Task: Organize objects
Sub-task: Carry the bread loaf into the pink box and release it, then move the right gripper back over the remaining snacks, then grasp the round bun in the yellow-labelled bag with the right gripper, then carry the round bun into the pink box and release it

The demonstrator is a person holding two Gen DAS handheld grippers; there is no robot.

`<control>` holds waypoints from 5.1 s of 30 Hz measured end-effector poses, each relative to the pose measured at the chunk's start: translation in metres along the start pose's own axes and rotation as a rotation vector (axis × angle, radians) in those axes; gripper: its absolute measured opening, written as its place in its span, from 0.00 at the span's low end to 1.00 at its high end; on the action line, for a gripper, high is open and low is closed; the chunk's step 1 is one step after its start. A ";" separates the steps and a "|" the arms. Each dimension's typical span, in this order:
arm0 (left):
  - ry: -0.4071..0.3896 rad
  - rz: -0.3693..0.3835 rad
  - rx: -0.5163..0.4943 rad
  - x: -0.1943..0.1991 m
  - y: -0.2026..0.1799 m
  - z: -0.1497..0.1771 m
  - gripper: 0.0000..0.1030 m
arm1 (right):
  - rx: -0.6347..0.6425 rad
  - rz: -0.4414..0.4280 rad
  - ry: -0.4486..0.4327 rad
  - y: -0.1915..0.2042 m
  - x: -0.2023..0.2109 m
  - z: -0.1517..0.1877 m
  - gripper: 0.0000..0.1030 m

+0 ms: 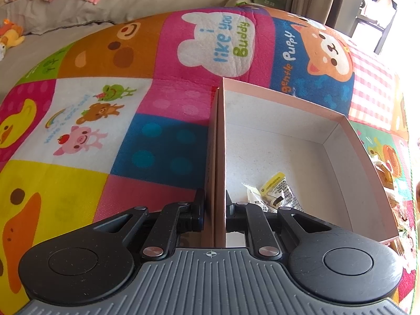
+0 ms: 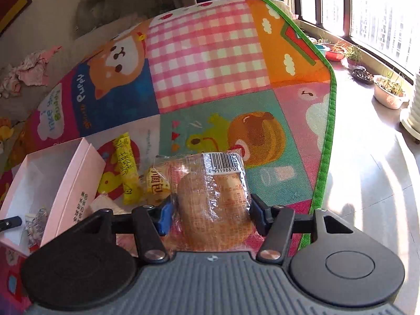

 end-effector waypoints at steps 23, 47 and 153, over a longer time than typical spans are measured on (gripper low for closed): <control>0.006 -0.004 -0.007 0.000 -0.002 0.001 0.13 | 0.229 -0.439 -0.135 0.210 0.146 -0.002 0.56; 0.015 -0.005 -0.005 -0.002 -0.001 0.001 0.14 | 0.084 -0.082 -0.074 0.059 0.060 0.077 0.78; 0.050 -0.009 -0.005 -0.008 0.001 0.006 0.13 | 0.149 -0.021 -0.094 0.069 -0.007 0.006 0.58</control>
Point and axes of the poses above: each gripper's, at about its wrist camera, not at the fingertips, and x roughly against the way its jaws point, y to its left, z to its underside, the point moved 8 cm from there along -x, roughly the way its jaws point, and after that the axes turned 12 degrees about z, right-handed, at the moved point
